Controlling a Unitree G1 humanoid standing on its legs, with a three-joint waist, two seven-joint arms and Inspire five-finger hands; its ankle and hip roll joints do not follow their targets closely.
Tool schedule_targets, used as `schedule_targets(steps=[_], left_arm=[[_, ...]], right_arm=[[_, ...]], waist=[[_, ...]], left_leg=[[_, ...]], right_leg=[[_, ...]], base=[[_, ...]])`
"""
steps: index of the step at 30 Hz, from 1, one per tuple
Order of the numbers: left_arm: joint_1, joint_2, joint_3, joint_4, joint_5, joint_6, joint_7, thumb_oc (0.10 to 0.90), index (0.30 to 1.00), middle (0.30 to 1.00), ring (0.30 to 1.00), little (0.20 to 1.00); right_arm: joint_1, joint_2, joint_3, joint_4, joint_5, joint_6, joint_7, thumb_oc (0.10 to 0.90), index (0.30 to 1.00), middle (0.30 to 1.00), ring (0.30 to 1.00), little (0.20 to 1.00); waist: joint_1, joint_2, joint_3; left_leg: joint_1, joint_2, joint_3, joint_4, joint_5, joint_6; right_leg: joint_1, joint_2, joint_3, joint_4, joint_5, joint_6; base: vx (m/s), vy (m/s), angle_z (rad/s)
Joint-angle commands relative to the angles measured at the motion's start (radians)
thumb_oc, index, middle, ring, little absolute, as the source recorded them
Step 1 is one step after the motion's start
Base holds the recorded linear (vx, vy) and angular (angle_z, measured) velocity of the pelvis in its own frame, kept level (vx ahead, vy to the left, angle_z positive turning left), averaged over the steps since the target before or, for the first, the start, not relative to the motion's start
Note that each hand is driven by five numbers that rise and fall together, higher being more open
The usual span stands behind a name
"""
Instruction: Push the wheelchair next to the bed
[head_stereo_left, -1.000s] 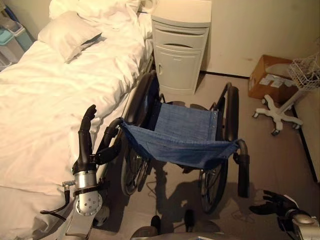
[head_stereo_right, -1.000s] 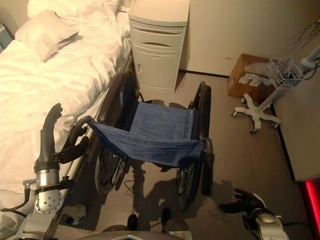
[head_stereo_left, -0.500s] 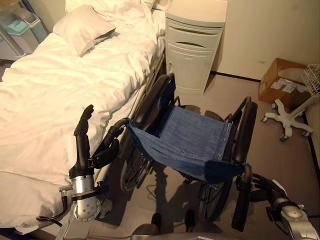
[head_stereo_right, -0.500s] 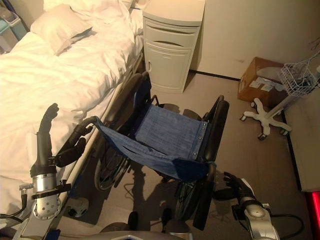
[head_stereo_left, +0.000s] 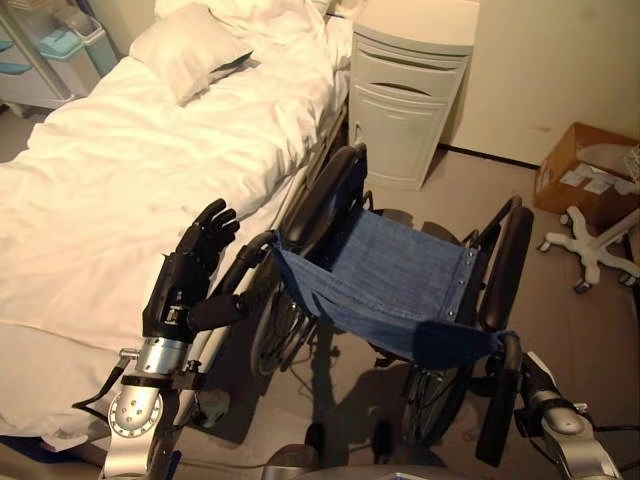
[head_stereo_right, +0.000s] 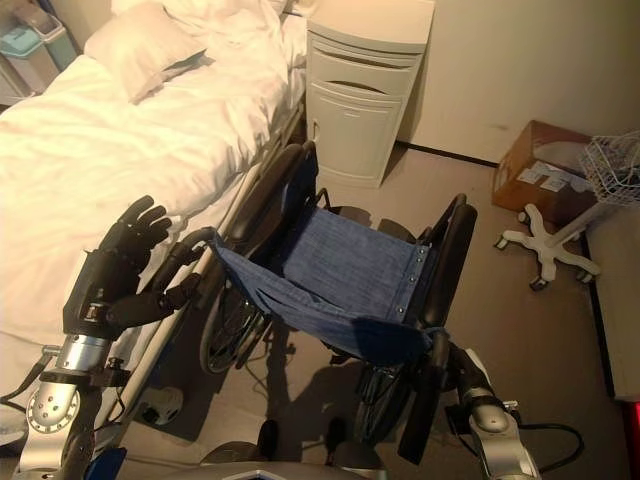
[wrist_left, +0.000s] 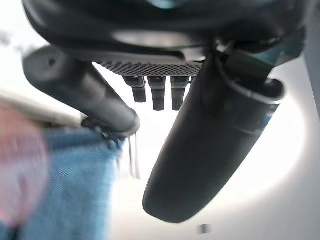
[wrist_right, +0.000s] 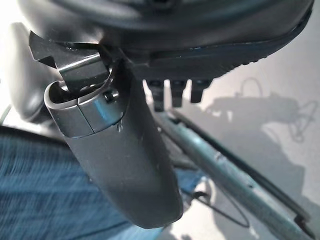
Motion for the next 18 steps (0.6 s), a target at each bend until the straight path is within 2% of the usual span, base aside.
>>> schedule_targets(steps=[1,6,10,13,18], left_arm=[[-0.028,-0.002,-0.147,-0.109,-0.11,0.085,-0.213,0.8,0.9,0.9,0.9,0.9],[-0.025,0.014,-0.164,-0.097,-0.138,0.1,-0.246,0.8,0.9,0.9,0.9,0.9],[-0.009,0.024,-0.164,-0.093,-0.15,0.201,-0.355,0.8,0.9,0.9,0.9,0.9],[-0.003,0.029,-0.177,-0.084,-0.15,0.241,-0.385,0.8,0.9,0.9,0.9,0.9],[0.007,0.044,-0.177,-0.016,-0.048,0.177,-0.24,0.8,0.9,0.9,0.9,0.9]], right_arm=[[-0.092,-0.097,0.012,-0.023,-0.021,-0.082,-0.065,0.8,0.9,0.9,0.9,0.9],[-0.098,-0.119,0.012,-0.001,-0.02,-0.079,-0.057,0.8,0.9,0.9,0.9,0.9],[-0.09,-0.125,0.009,0.006,-0.029,-0.073,-0.046,0.8,0.9,0.9,0.9,0.9],[-0.089,-0.127,0.013,0.012,-0.037,-0.071,-0.042,0.8,0.9,0.9,0.9,0.9],[-0.096,-0.131,0.03,0.029,-0.024,-0.067,-0.056,0.8,0.9,0.9,0.9,0.9]], waist=[[-0.016,0.006,-0.04],[-0.017,0.011,-0.05],[-0.015,0.016,-0.061],[-0.015,0.019,-0.065],[-0.01,0.023,-0.073]], left_leg=[[-0.004,-0.01,0.086,0.047,-0.07,0.025],[-0.001,-0.011,0.085,0.043,-0.068,0.025],[-0.002,-0.012,0.081,0.039,-0.064,0.023],[0.0,-0.011,0.08,0.036,-0.062,0.023],[0.002,-0.013,0.075,0.033,-0.059,0.022]], right_leg=[[-0.049,-0.018,0.016,0.149,-0.057,0.03],[-0.044,-0.023,0.016,0.138,-0.052,0.034],[-0.041,-0.024,0.018,0.129,-0.048,0.034],[-0.038,-0.025,0.018,0.124,-0.046,0.035],[-0.031,-0.027,0.016,0.116,-0.045,0.035]], base=[[-0.01,0.017,0.12],[0.0,0.003,0.01],[0.0,0.0,0.0],[0.0,0.0,0.0],[0.0,0.0,0.0]])
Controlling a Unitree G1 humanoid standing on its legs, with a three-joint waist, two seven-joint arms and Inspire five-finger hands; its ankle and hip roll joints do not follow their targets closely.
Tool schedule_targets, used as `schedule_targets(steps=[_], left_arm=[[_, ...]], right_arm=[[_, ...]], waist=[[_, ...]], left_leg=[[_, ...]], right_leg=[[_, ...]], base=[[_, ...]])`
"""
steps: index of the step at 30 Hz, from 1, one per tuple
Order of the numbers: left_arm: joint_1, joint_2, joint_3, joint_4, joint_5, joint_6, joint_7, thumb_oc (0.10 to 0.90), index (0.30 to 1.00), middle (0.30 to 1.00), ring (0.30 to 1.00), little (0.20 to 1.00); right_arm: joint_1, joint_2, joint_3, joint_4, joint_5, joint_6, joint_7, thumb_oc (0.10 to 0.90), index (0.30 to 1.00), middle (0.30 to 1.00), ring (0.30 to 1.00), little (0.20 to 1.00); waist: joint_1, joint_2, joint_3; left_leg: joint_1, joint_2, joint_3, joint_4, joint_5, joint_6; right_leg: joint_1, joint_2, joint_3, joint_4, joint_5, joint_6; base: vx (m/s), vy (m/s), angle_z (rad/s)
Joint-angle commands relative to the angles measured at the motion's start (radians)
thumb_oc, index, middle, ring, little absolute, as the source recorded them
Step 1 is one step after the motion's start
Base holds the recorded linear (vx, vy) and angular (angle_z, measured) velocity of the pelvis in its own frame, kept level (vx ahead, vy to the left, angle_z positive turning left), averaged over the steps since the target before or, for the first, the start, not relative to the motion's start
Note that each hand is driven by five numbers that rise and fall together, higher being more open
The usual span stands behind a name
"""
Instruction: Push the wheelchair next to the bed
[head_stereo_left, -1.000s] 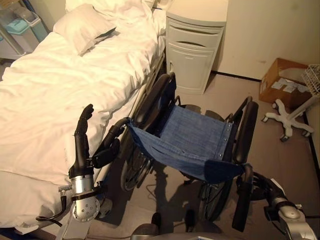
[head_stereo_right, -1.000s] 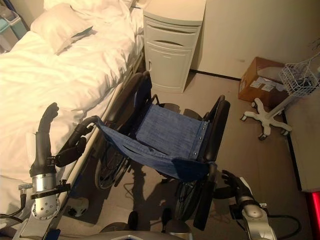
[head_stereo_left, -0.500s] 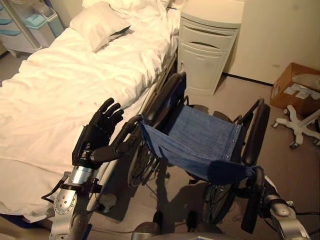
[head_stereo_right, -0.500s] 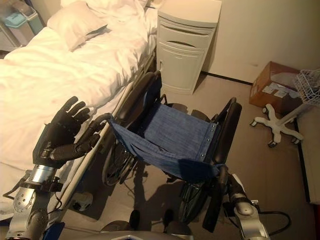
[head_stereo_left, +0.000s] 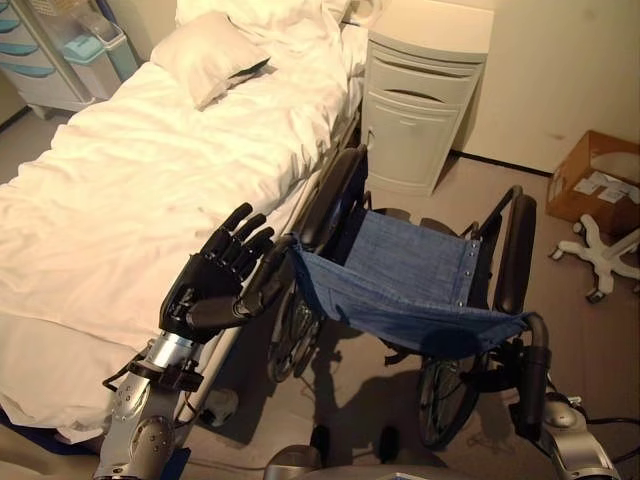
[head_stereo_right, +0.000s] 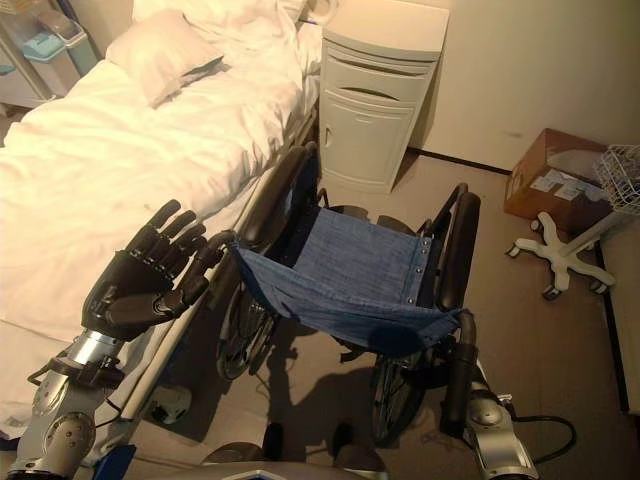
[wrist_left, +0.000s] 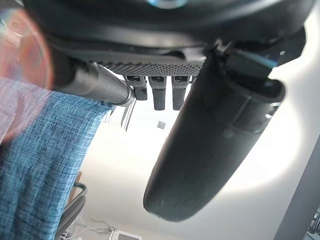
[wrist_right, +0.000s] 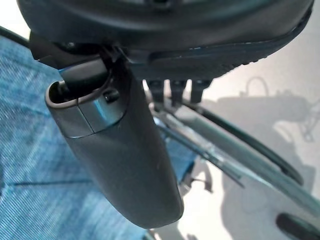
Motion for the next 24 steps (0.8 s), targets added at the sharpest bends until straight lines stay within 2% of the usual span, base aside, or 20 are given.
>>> schedule_targets(steps=[1,2,3,5,8,11,13,16,17,19,21,24], left_arm=[[0.031,0.014,-0.15,0.015,0.162,-0.034,0.074,0.8,0.9,0.9,0.9,0.9],[0.035,0.007,-0.143,0.037,0.184,-0.053,0.119,0.8,0.9,0.9,0.9,0.9],[0.042,-0.006,-0.125,0.089,0.251,-0.119,0.211,0.8,0.9,0.9,0.9,0.9],[0.055,-0.033,-0.089,0.153,0.354,-0.196,0.366,0.8,0.9,0.9,0.9,0.9],[0.081,-0.069,-0.04,0.199,0.499,-0.273,0.51,0.8,0.9,0.9,0.9,0.9],[0.089,-0.093,-0.012,0.216,0.661,-0.331,0.71,0.8,0.9,0.9,0.9,0.9],[0.084,-0.098,0.005,0.222,0.733,-0.345,0.855,0.8,0.9,0.9,0.9,0.9],[0.081,-0.108,0.022,0.237,0.793,-0.359,0.967,0.8,0.9,0.9,0.9,0.9],[0.08,-0.124,0.04,0.249,0.829,-0.368,1.047,0.8,0.9,0.9,0.9,0.9],[0.086,-0.143,0.051,0.259,0.825,-0.37,1.087,0.8,0.9,0.9,0.9,0.9],[0.09,-0.157,0.059,0.262,0.786,-0.364,1.079,0.8,0.9,0.9,0.9,0.9],[0.099,-0.201,0.059,0.282,0.591,-0.346,0.924,0.8,0.9,0.9,0.9,0.9]], right_arm=[[-0.056,-0.119,0.002,-0.016,-0.016,-0.07,-0.057,0.8,0.9,0.9,0.9,0.9],[-0.055,-0.114,0.001,-0.014,-0.016,-0.073,-0.062,0.8,0.9,0.9,0.9,0.9],[-0.05,-0.103,-0.001,-0.008,-0.012,-0.079,-0.069,0.8,0.9,0.9,0.9,0.9],[-0.038,-0.083,-0.003,-0.003,-0.018,-0.083,-0.078,0.8,0.9,0.9,0.9,0.9],[-0.016,-0.06,-0.012,0.006,-0.022,-0.086,-0.075,0.8,0.9,0.9,0.9,0.9],[-0.008,-0.034,-0.004,0.029,-0.023,-0.088,-0.093,0.8,0.9,0.9,0.9,0.9],[-0.006,-0.022,0.007,0.046,-0.02,-0.091,-0.102,0.8,0.9,0.9,0.9,0.9],[-0.003,-0.01,0.015,0.058,-0.021,-0.095,-0.106,0.8,0.9,0.9,0.9,0.9],[-0.001,0.001,0.024,0.069,-0.022,-0.096,-0.11,0.8,0.9,0.9,0.9,0.9],[0.005,0.012,0.031,0.073,-0.027,-0.097,-0.117,0.8,0.9,0.9,0.9,0.9],[0.008,0.017,0.032,0.075,-0.032,-0.095,-0.119,0.8,0.9,0.9,0.9,0.9],[0.01,0.021,0.032,0.081,-0.036,-0.096,-0.122,0.8,0.9,0.9,0.9,0.9]], waist=[[-0.014,0.008,-0.064],[-0.012,0.007,-0.065],[-0.009,0.004,-0.067],[-0.003,-0.004,-0.068],[0.006,-0.016,-0.069],[0.015,-0.027,-0.064],[0.019,-0.031,-0.062],[0.021,-0.036,-0.06],[0.023,-0.04,-0.058],[0.025,-0.044,-0.056],[0.026,-0.046,-0.056],[0.03,-0.05,-0.048]], left_leg=[[-0.008,0.004,0.055,0.033,-0.059,0.016],[-0.008,0.004,0.054,0.033,-0.059,0.016],[-0.008,0.002,0.051,0.031,-0.06,0.017],[-0.01,-0.001,0.047,0.032,-0.058,0.017],[-0.013,-0.004,0.04,0.032,-0.056,0.017],[-0.015,-0.005,0.037,0.032,-0.056,0.017],[-0.014,-0.005,0.035,0.03,-0.057,0.017],[-0.014,-0.006,0.033,0.029,-0.056,0.016],[-0.015,-0.007,0.031,0.031,-0.057,0.014],[-0.017,-0.008,0.029,0.034,-0.059,0.014],[-0.018,-0.009,0.028,0.036,-0.06,0.014],[-0.023,-0.01,0.027,0.043,-0.063,0.014]], right_leg=[[-0.042,-0.006,0.01,0.114,-0.043,0.019],[-0.041,-0.007,0.008,0.113,-0.043,0.019],[-0.041,-0.007,0.006,0.113,-0.045,0.019],[-0.04,-0.007,0.005,0.112,-0.044,0.017],[-0.039,-0.007,0.003,0.11,-0.044,0.012],[-0.039,-0.005,0.0,0.111,-0.044,0.008],[-0.038,-0.004,-0.003,0.111,-0.044,0.006],[-0.037,-0.004,-0.005,0.111,-0.044,0.005],[-0.037,-0.004,-0.006,0.111,-0.043,0.003],[-0.037,-0.004,-0.006,0.112,-0.043,0.002],[-0.038,-0.004,-0.006,0.113,-0.044,0.002],[-0.041,-0.004,-0.009,0.118,-0.045,0.003]], base=[[0.0,0.0,0.0],[0.0,0.0,0.0],[0.0,0.0,0.0],[0.0,0.0,0.0],[0.0,0.0,0.0],[0.0,-0.009,-0.01],[0.0,-0.022,0.05],[0.0,-0.006,0.01],[0.0,0.0,0.0],[0.0,0.0,0.0],[0.0,0.0,0.0],[0.0,0.0,0.0]])
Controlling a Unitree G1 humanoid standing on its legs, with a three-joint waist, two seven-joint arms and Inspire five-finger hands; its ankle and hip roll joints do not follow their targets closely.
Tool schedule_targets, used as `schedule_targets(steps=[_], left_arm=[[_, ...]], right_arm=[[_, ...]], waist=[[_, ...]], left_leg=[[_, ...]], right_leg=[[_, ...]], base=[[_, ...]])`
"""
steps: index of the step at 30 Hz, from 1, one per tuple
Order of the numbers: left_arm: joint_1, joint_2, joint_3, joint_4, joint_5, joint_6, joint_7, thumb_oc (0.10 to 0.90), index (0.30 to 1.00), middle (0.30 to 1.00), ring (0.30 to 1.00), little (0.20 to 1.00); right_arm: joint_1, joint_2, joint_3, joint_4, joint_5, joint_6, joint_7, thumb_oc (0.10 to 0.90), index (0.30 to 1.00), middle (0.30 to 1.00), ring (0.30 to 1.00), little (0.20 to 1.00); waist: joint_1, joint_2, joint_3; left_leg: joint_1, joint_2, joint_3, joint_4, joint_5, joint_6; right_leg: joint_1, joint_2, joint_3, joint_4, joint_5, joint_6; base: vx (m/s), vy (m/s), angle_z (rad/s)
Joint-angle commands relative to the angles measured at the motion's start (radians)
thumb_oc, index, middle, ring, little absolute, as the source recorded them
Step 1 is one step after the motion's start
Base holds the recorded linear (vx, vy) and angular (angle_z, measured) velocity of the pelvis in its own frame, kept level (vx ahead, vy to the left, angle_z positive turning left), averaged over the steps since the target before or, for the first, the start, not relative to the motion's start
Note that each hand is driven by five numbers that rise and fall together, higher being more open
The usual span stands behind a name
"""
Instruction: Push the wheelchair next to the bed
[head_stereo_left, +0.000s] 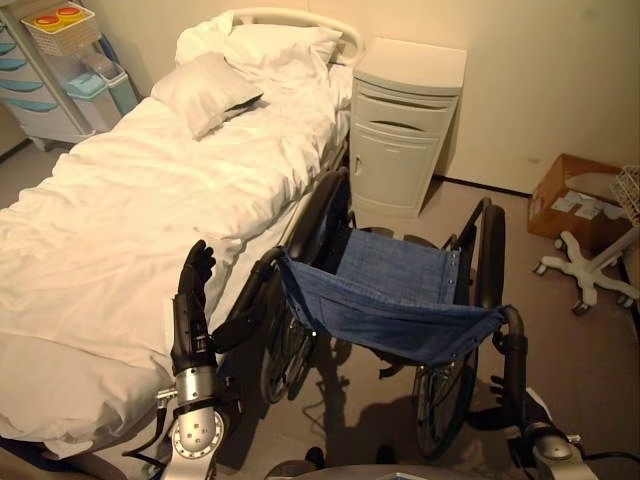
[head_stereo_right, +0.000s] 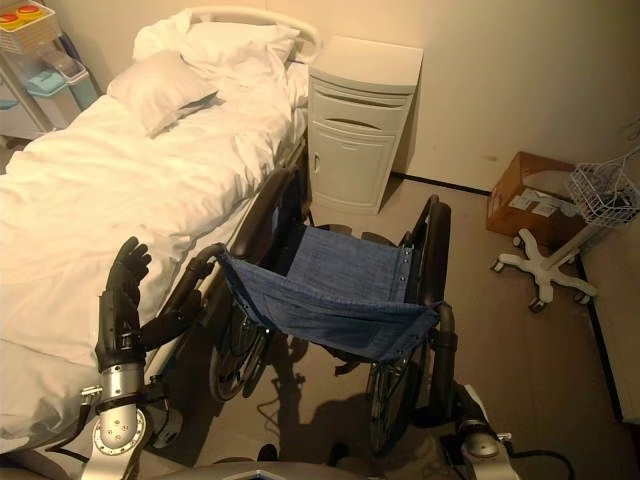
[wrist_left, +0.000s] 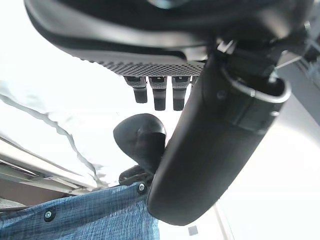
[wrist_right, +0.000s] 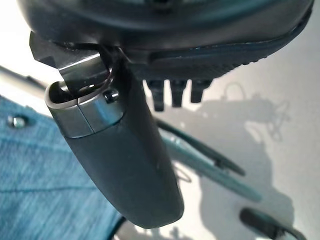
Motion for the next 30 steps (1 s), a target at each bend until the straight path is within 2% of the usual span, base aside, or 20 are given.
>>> schedule_targets(steps=[1,2,11,17,23,30], left_arm=[[0.027,0.053,0.132,0.074,-0.221,0.031,-0.041,0.8,0.9,0.9,0.9,0.9],[0.035,0.052,0.115,0.076,-0.21,0.04,-0.081,0.8,0.9,0.9,0.9,0.9],[0.066,0.117,0.015,0.148,-0.115,0.142,-0.214,0.8,0.9,0.9,0.9,0.9],[0.073,0.163,-0.036,0.222,-0.028,0.179,-0.199,0.8,0.9,0.9,0.9,0.9],[0.073,0.159,-0.045,0.296,-0.01,0.203,-0.154,0.8,0.9,0.9,0.9,0.9],[0.047,0.134,-0.061,0.372,-0.005,0.18,-0.177,0.8,0.9,0.9,0.9,0.9]], right_arm=[[-0.073,-0.029,-0.014,-0.025,-0.036,-0.087,-0.068,0.8,0.9,0.9,0.9,0.9],[-0.073,-0.031,-0.015,-0.024,-0.033,-0.087,-0.065,0.8,0.9,0.9,0.9,0.9],[-0.075,-0.072,-0.027,-0.018,-0.013,-0.097,-0.035,0.8,0.9,0.9,0.9,0.9],[-0.086,-0.092,-0.017,0.001,-0.006,-0.096,-0.029,0.8,0.9,0.9,0.9,0.9],[-0.105,-0.101,-0.008,0.024,0.005,-0.098,-0.034,0.8,0.9,0.9,0.9,0.9],[-0.122,-0.089,0.02,0.052,0.05,-0.103,-0.028,0.8,0.9,0.9,0.9,0.9]], waist=[[0.047,-0.03,0.024],[0.048,-0.031,0.029],[0.045,-0.025,0.04],[0.039,-0.015,0.044],[0.041,-0.012,0.044],[0.035,-0.012,0.037]], left_leg=[[-0.019,-0.034,0.031,0.044,-0.066,0.019],[-0.021,-0.033,0.033,0.048,-0.068,0.021],[-0.027,-0.029,0.048,0.058,-0.072,0.025],[-0.024,-0.028,0.055,0.06,-0.074,0.027],[-0.025,-0.029,0.053,0.062,-0.075,0.027],[-0.024,-0.029,0.052,0.059,-0.076,0.025]], right_leg=[[-0.039,-0.027,-0.002,0.12,-0.035,0.009],[-0.04,-0.027,-0.005,0.124,-0.036,0.01],[-0.049,-0.027,-0.012,0.138,-0.041,0.015],[-0.051,-0.026,-0.016,0.142,-0.046,0.015],[-0.049,-0.028,-0.019,0.139,-0.047,0.013],[-0.054,-0.025,-0.016,0.144,-0.05,0.011]], base=[[-0.03,-0.02,0.03],[-0.02,-0.018,0.04],[-0.01,-0.004,0.04],[0.0,0.014,0.09],[0.0,0.003,0.01],[0.0,0.0,0.0]])
